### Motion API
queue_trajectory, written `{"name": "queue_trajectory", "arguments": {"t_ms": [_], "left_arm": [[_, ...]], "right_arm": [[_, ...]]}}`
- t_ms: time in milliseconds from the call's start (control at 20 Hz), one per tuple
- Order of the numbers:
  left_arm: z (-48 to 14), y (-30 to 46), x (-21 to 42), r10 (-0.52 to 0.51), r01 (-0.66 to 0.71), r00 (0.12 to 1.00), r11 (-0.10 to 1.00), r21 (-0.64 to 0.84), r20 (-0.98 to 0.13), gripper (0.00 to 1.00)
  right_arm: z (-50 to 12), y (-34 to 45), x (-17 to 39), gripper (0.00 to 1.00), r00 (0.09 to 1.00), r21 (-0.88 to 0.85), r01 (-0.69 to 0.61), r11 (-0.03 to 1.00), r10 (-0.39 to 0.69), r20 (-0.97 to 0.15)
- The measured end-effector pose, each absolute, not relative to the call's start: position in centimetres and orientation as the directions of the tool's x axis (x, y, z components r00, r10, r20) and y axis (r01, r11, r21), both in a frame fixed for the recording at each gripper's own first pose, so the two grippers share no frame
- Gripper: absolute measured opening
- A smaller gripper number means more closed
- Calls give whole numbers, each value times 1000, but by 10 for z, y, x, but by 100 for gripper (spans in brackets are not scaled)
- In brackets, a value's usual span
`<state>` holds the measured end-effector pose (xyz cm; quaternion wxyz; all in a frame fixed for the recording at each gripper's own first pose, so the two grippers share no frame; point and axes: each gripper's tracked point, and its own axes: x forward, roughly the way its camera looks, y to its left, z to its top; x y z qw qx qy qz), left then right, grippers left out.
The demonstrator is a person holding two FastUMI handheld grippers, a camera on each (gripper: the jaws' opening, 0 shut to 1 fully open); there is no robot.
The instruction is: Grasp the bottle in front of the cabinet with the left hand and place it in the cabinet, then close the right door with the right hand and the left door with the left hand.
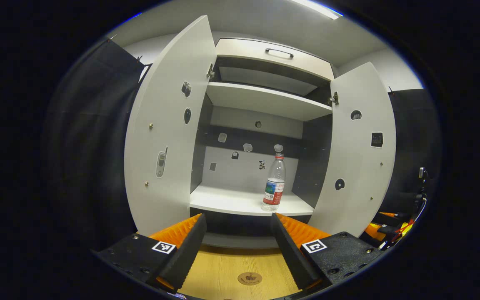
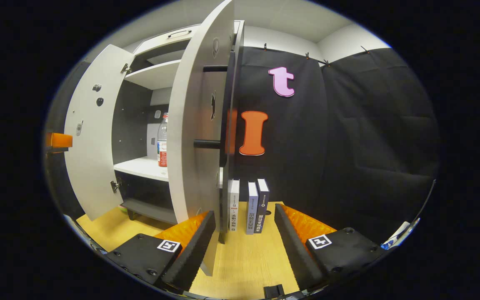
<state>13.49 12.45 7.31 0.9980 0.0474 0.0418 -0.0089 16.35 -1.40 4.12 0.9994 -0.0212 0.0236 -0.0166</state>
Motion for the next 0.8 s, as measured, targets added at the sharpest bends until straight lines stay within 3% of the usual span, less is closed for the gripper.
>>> {"name": "queue_trajectory", "arguments": {"t_ms": [50, 450, 800], "left_arm": [[73, 127, 139, -33, 41, 996, 995, 93, -86, 95], [71, 144, 153, -129, 138, 987, 987, 85, -94, 95], [75, 174, 136, -100, 105, 992, 993, 54, -81, 97]], "right_arm": [[41, -11, 162, 95, 998, -44, 43, 998, -45, -43], [44, 62, 171, 95, 999, -88, 34, 996, -36, -30], [48, 119, 198, 95, 999, -131, -37, 991, 33, -36]]}}
